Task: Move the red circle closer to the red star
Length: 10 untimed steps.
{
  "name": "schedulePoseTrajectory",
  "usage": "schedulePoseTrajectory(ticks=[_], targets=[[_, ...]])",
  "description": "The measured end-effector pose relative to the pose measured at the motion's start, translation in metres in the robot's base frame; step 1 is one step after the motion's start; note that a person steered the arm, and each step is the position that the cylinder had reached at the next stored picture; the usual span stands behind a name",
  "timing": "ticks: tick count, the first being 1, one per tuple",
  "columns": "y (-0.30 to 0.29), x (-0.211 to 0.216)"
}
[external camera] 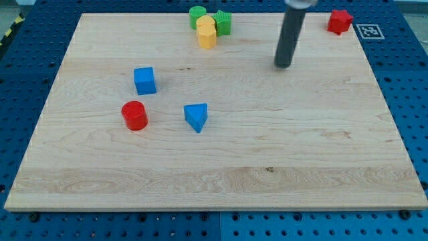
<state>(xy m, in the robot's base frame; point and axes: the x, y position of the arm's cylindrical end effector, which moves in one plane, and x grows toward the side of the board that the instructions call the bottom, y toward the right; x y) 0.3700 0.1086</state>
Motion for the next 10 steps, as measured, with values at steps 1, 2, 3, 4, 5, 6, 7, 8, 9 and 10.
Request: schedulePoseTrajectory(ticks=[1,2,3,4,5,6,7,8,9,10], targets=[[-0.052,0.049],[-0.114,0.080],[-0.174,0.080],[-0.229,0.072],[-0.276,0.066],[-0.294,0.084],[-0.294,0.108],[-0.294,0.124],[-0.289,0.124],[-0.258,0.121]])
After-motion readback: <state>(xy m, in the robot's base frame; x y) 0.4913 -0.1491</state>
